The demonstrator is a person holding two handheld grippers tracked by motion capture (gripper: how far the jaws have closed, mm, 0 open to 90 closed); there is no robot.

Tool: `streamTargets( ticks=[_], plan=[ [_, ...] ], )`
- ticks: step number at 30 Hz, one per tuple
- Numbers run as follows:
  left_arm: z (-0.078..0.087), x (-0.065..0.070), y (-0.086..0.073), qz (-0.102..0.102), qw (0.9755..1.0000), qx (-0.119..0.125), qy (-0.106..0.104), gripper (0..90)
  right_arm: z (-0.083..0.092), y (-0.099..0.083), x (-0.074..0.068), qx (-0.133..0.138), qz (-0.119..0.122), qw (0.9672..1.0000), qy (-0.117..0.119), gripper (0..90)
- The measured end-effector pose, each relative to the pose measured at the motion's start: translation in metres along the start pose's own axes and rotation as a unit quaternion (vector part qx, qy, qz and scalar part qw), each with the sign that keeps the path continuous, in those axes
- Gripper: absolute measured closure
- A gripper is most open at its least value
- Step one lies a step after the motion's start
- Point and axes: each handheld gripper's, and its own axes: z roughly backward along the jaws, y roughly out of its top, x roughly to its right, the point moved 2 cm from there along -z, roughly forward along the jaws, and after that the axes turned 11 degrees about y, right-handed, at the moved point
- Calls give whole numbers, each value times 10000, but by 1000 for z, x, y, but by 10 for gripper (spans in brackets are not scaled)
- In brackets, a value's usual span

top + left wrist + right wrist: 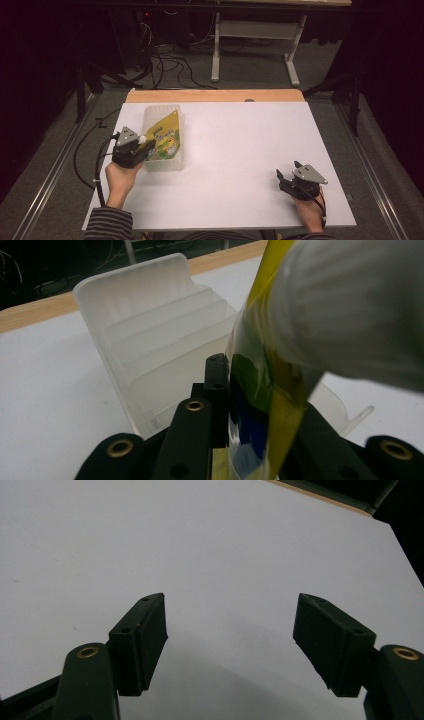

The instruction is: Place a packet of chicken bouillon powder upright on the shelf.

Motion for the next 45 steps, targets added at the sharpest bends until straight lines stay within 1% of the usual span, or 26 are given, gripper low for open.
streamTargets(
  ticks=[3,5,6,7,8,10,12,15,16,17,18,20,21,24,30,32,35,39,40,45],
  plan=[
    [2,0,0,33,10000,60,-22,801,0,0,0,-4,2,10000,11,302],
    [4,-1,1,110,9998,160,28,754,0,0,0,-5,9,10000,7,302],
    [4,-1,1,110,9998,160,28,723,0,0,0,-5,9,10000,7,302],
    [5,-1,2,165,9997,169,44,723,0,0,0,-7,7,10000,5,303],
    [6,-3,2,162,9996,200,107,679,0,0,0,-18,11,10000,15,302],
    [8,-4,2,203,9994,246,160,632,0,0,0,-6,11,10000,10,302],
    [11,-6,2,198,9992,256,249,585,0,0,0,-13,5,10000,9,303],
    [14,-8,2,239,9988,323,267,548,0,0,0,-3,6,10000,16,303],
    [16,-9,2,262,9986,354,297,548,0,0,0,5,4,10000,7,303],
    [20,-11,2,298,9981,424,319,530,0,0,1,1,4,10000,8,304],
    [22,-12,2,333,9979,460,319,523,0,0,1,-5,1,10000,24,305],
    [24,-13,2,339,9977,498,324,510,0,0,1,20,9,10000,5,306],
    [29,-14,2,390,9971,557,332,505,0,0,1,25,8,10000,3,306],
    [34,-16,1,413,9966,605,367,491,1,0,1,42,-49,10000,23,308],
    [41,-16,0,423,9963,653,359,482,1,0,1,42,-41,10000,31,309],
    [44,-16,-2,424,9958,703,393,481,1,0,1,46,-36,10000,32,309],
    [48,-16,-4,452,9959,673,393,476,1,0,1,47,-48,10000,23,310],
    [54,-16,-7,450,9955,730,397,472,1,0,1,52,-30,10000,27,310],
    [55,-16,-8,491,9953,737,395,471,1,0,1,54,-33,10000,29,310],
    [61,-16,-14,520,9952,725,403,465,1,0,1,51,-35,10000,29,310]
  ],
)
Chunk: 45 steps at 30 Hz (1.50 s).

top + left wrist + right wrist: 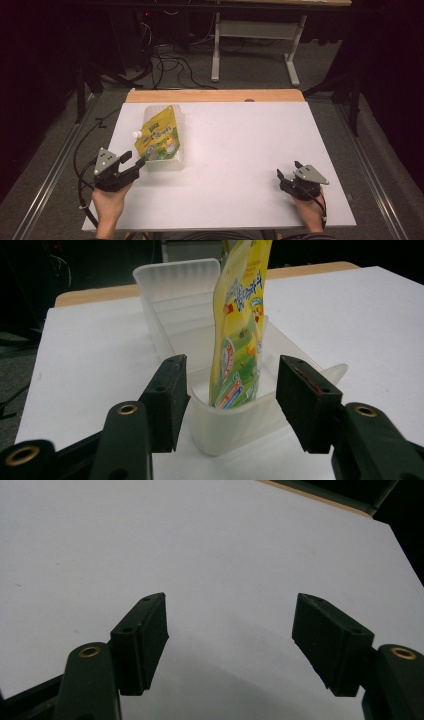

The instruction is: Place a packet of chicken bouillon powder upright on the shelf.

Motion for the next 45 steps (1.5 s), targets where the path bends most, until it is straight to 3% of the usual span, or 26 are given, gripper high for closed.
streamTargets(
  ticks=[11,23,45],
  plan=[
    [13,3,-8,19,10000,76,-26,458,0,0,0,-1,3,10000,-3,311],
    [24,14,-19,48,9997,39,-217,451,0,0,0,14,1,10000,-2,312],
    [18,39,-44,-21,9982,-292,-519,439,0,0,0,31,14,10000,4,312]
  ],
)
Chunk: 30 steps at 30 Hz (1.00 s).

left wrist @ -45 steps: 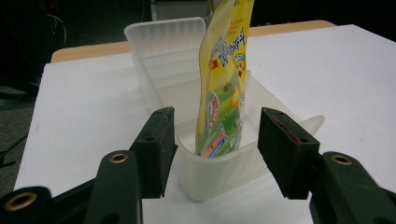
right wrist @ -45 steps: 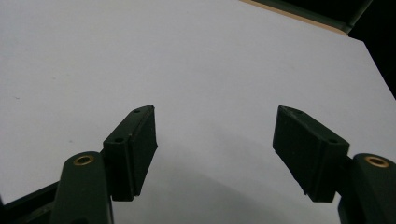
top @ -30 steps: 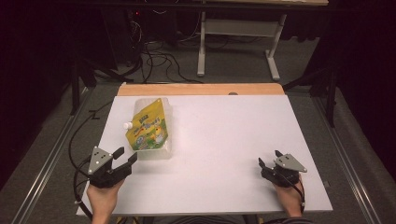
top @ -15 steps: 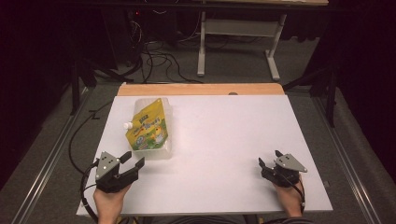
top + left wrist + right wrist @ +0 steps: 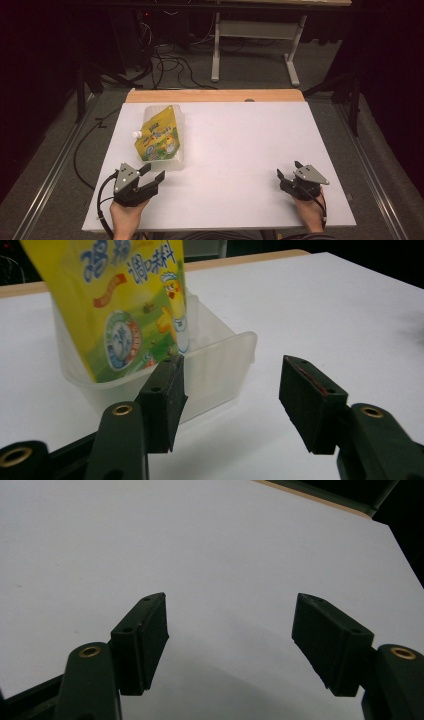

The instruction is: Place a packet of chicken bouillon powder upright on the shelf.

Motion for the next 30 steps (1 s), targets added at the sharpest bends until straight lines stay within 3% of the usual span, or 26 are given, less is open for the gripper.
streamTargets(
  ticks=[16,30],
  plan=[
    [-15,22,-15,-62,9992,-281,-279,436,0,0,0,23,-25,10000,-3,312],
    [-25,33,-24,-60,9983,-424,-386,434,0,0,0,22,-33,10000,2,311]
  ],
)
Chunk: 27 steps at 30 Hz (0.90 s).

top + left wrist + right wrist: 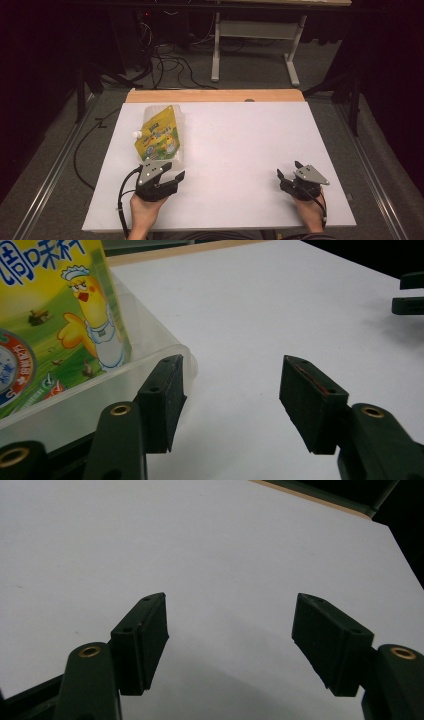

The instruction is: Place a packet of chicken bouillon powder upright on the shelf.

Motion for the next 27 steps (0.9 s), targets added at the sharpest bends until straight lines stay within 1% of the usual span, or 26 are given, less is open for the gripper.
streamTargets(
  ticks=[4,7,8,11,12,13,16,18,19,20,22,23,27],
  plan=[
    [-4,3,-4,-75,10000,-36,-19,433,0,0,0,0,-4,10000,-3,312],
    [-6,4,-6,-77,9999,-79,-30,433,0,0,0,-2,-3,10000,-1,311],
    [-9,7,-8,-39,9999,-94,-43,433,0,0,0,6,-6,10000,2,312],
    [-11,9,-10,-80,9998,-137,-73,432,0,0,0,2,-8,10000,1,311],
    [-12,11,-10,-57,9999,-131,-87,432,0,0,0,2,-3,10000,-1,311],
    [-13,11,-11,-91,9998,-144,-92,431,0,0,0,8,13,10000,-3,311],
    [-16,12,-12,-85,9997,-191,-109,431,0,0,0,0,9,10000,1,311],
    [-17,14,-13,-75,9997,-211,-124,430,0,0,0,5,21,10000,-4,311],
    [-18,15,-14,-27,9997,-211,-128,430,0,0,0,2,16,10000,-6,312],
    [-19,16,-15,-72,9996,-237,-136,430,0,0,0,2,3,10000,1,311],
    [-20,18,-16,-85,9995,-245,-160,430,0,0,0,3,21,10000,-5,311],
    [-22,18,-17,-54,9995,-254,-165,430,0,0,0,4,20,10000,-5,312],
    [-27,20,-22,-54,9993,-341,-172,431,0,0,0,4,17,10000,-4,311]
  ],
)
